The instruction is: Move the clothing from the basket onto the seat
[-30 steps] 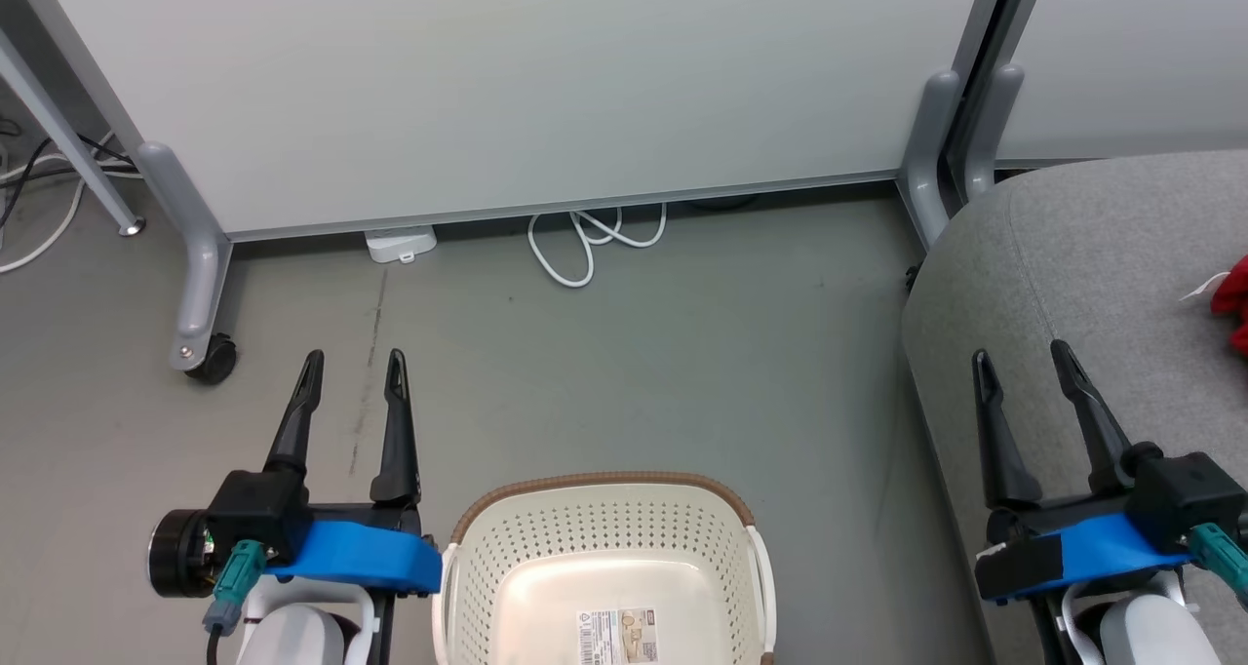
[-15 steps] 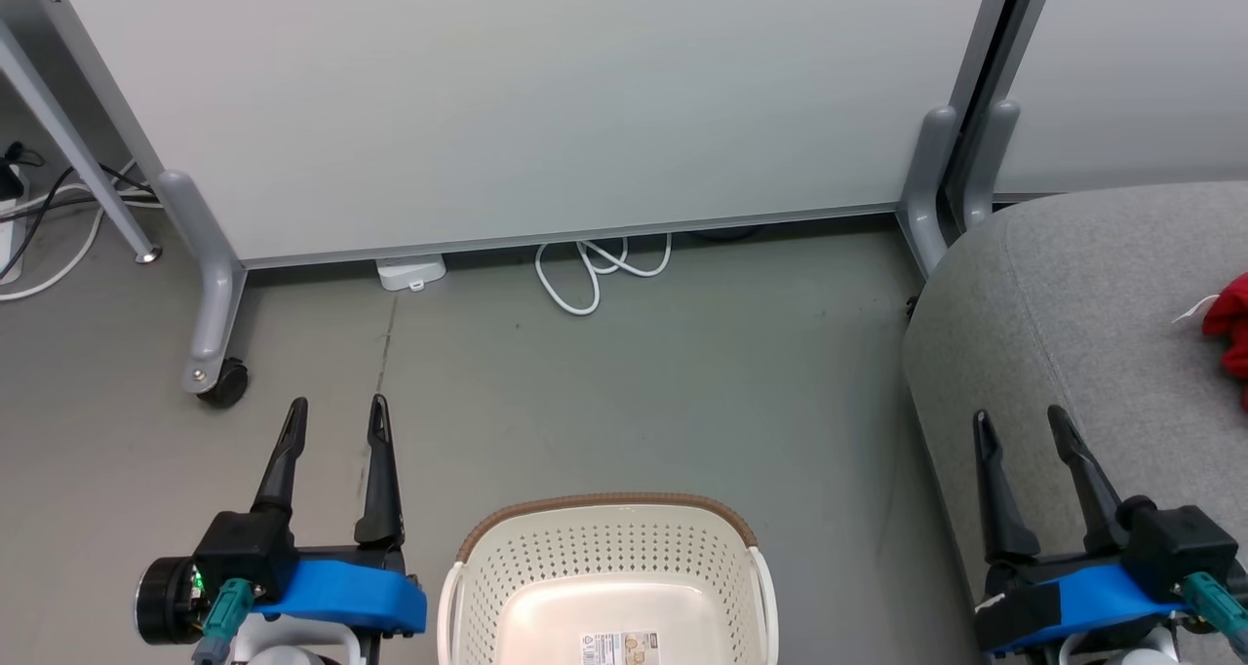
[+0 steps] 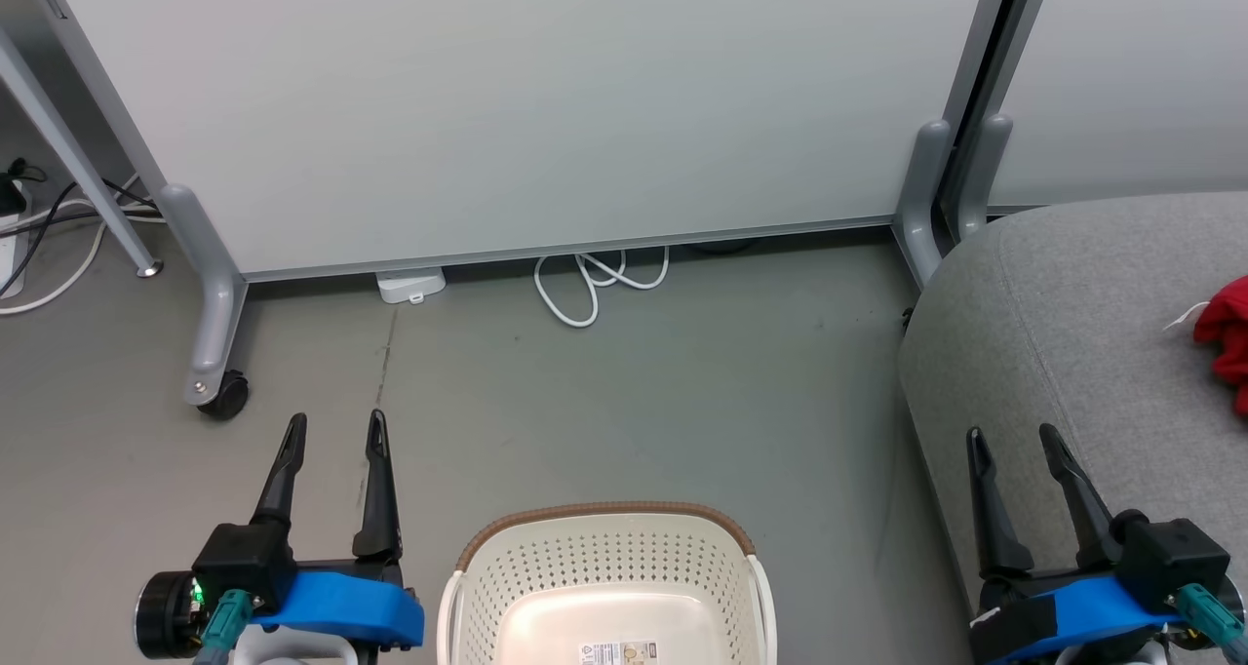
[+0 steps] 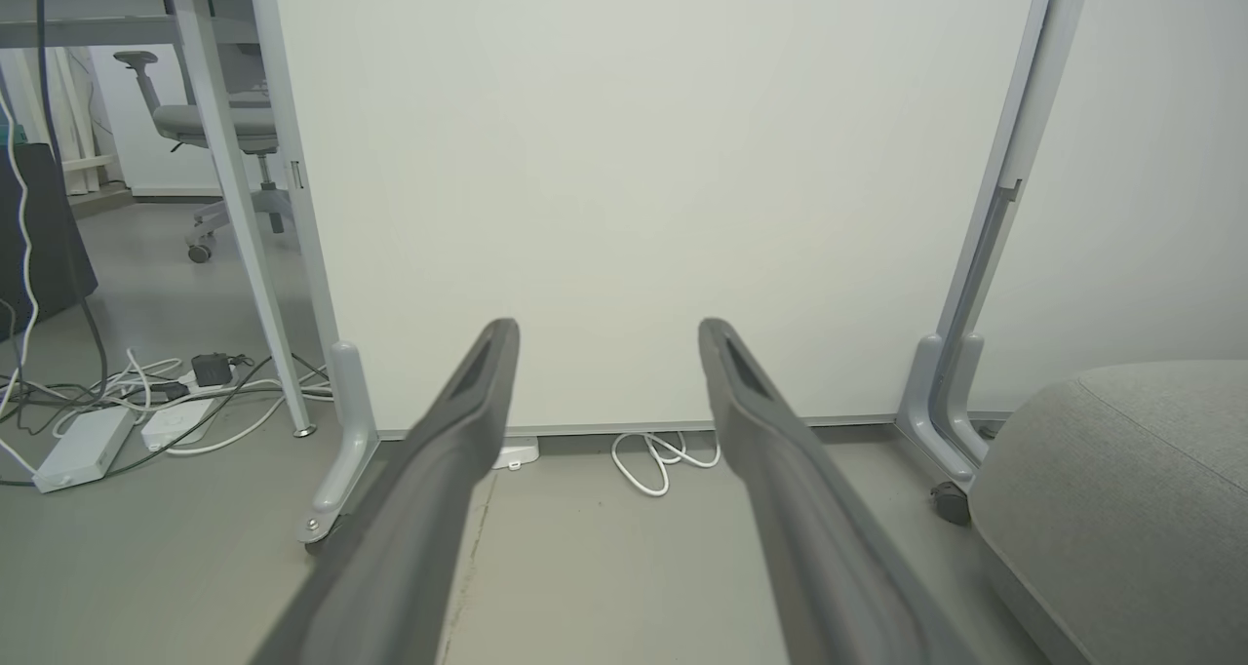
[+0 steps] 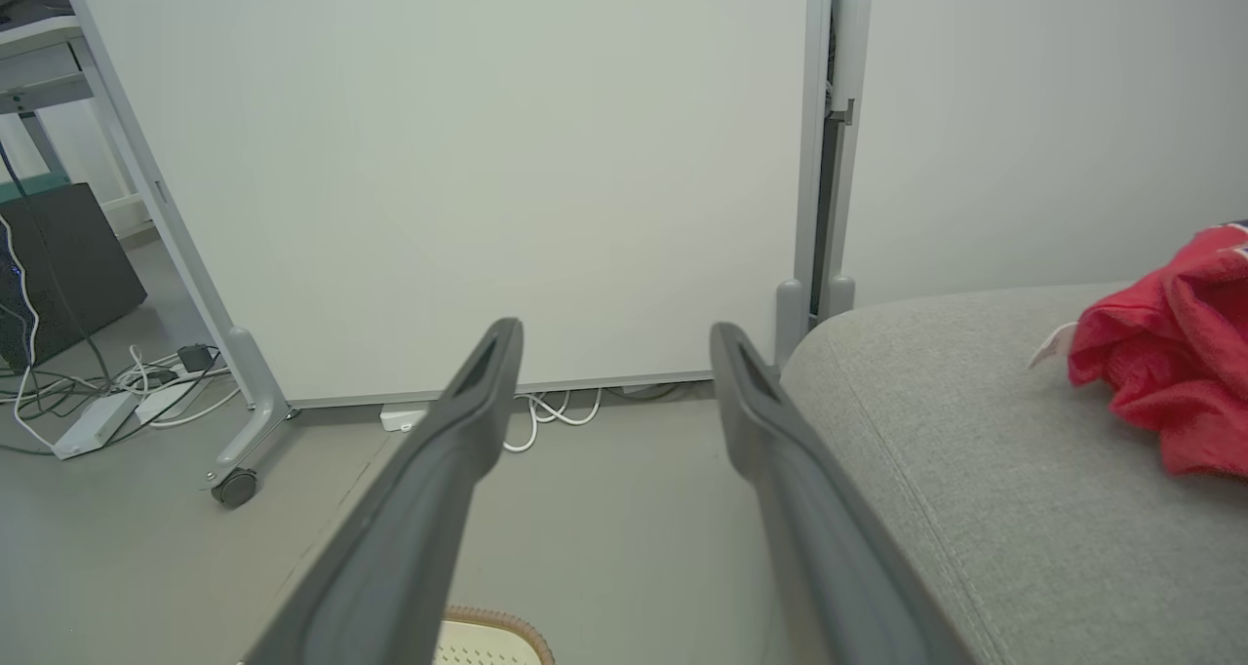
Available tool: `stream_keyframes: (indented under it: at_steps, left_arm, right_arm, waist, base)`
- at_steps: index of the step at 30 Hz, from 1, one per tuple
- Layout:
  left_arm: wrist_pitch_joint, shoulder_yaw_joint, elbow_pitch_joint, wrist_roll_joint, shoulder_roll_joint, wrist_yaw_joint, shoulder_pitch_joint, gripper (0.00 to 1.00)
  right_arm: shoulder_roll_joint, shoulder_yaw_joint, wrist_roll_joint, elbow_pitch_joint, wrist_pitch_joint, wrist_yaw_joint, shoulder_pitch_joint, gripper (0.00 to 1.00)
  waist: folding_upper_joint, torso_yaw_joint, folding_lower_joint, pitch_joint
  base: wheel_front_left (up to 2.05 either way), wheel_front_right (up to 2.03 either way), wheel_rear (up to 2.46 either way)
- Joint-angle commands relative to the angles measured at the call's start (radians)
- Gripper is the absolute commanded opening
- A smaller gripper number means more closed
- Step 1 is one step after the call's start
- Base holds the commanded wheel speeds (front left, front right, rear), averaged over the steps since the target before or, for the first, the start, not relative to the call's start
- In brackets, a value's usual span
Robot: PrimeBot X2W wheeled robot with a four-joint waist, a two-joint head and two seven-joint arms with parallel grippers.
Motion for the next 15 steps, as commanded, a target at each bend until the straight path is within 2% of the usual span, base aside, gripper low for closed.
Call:
stream_keyframes:
  at_steps: [1, 4, 5, 10, 15]
  left_arm:
    - [-0.003, 0.002, 0.002, 0.005, -0.002, 0.006, 0.008, 1.0]
    - [-0.003, 0.0, 0.003, 0.01, -0.001, 0.008, 0.009, 1.0]
    - [0.0, -0.001, 0.002, 0.006, 0.0, 0.003, 0.002, 0.0]
    - [0.008, -0.004, 0.044, 0.001, -0.001, 0.003, 0.029, 0.0]
    - [0.039, 0.013, 0.047, -0.101, -0.001, -0.001, 0.017, 0.0]
  right_arm:
    - [0.002, 0.001, 0.003, 0.002, -0.003, 0.0, 0.012, 1.0]
    - [0.002, 0.001, 0.005, 0.002, -0.003, 0.0, 0.013, 1.0]
    - [0.0, 0.001, 0.001, 0.0, 0.0, 0.0, 0.0, 0.0]
    - [0.004, 0.0, 0.006, 0.043, 0.008, 0.0, 0.015, 0.0]
    - [0.004, -0.009, 0.107, 0.047, 0.038, 0.0, 0.004, 0.0]
  waist:
    - [-0.0001, 0.0, 0.0001, -0.001]
    - [-0.0001, 0.002, 0.0001, -0.004]
    - [-0.0001, 0.002, 0.0001, -0.004]
    - [-0.0001, 0.001, 0.0001, -0.005]
    - [-0.0001, -0.001, 0.0001, -0.005]
  base:
    - [0.0, 0.0, 0.0]
    - [0.0, 0.0, 0.0]
    - [0.0, 0.0, 0.0]
    - [0.0, 0.0, 0.0]
    - [0.0, 0.0, 0.0]
